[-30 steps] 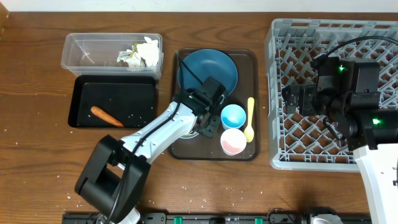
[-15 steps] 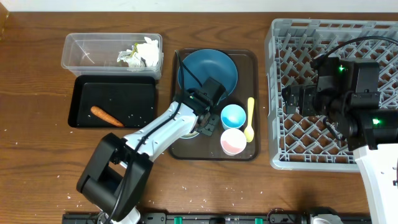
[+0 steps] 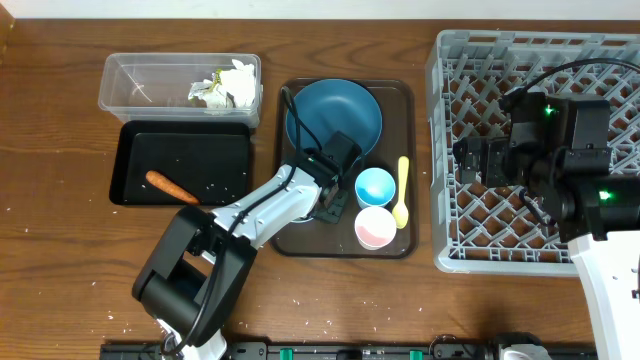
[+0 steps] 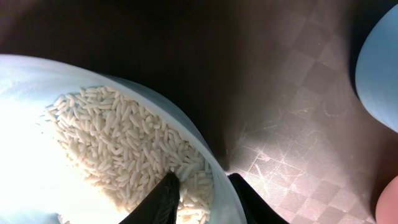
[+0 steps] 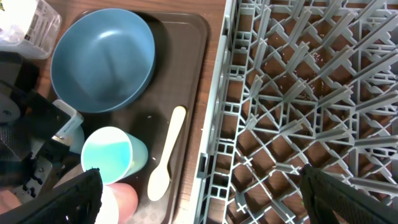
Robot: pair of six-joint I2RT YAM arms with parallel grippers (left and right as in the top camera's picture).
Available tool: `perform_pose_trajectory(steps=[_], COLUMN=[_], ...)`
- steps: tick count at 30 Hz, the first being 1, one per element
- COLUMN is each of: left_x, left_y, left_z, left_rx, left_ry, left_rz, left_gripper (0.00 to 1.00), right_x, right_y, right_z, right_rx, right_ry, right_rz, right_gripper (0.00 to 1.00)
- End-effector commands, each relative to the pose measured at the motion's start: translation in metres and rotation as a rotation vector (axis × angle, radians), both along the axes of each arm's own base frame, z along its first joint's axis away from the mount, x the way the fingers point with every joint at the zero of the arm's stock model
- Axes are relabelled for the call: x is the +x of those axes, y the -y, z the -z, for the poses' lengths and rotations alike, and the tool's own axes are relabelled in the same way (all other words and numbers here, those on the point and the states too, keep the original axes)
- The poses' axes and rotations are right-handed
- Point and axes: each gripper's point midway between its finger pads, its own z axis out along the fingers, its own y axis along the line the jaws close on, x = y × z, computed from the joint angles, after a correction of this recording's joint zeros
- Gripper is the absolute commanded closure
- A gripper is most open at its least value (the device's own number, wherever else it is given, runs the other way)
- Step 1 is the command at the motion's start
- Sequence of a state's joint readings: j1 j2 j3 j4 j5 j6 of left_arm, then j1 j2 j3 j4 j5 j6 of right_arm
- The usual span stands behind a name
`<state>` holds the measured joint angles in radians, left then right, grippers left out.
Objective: Sort waste into correct bins and load items into the dishwasher rack
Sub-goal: 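Reach the left gripper to the rice bowl and grasp its rim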
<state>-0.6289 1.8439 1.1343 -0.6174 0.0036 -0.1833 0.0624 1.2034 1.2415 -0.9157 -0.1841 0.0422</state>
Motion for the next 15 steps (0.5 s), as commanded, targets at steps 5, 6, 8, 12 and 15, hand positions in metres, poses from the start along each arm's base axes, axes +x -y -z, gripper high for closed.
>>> perform_pose_trajectory(steps=[5,6,8,12,15], left_x=[0.0120,0.0114,0.0095,0.0090,0.0090], left_y=[0.0038,0.0033,0.0020,0.0016,0.0016], left_z=[-0.0282,-0.0280,-0.0273,-0.0270,-0.0270], left_rx=[-0.040,-0.039,-0.035,-0.033,-0.033], left_ry=[0.077,0.075,0.067,0.065,0.065], left_rz=[-0.052,-0.058,-0.062,-0.062,-0.062], left_gripper=[0.71,0.71,0.72,0.80,0.91], right_x=[0.0027,0.0030,0.0034,0.0031,0.0028], right_y=[-0.0005,-0.0005,-0.0006,-0.0006,-0.0005], right_z=[-0.0070,-0.0073,-0.0076,-0.0074,-0.0071], right_rx=[0.015,0.015,0.016,0.015,0.015], right_ry=[0.016,0.017,0.019,0.018,0.016], right_rz=[0.008,0.008,0.008,0.008,0.008], right_gripper=[0.01,0.01,0.01,0.01,0.01])
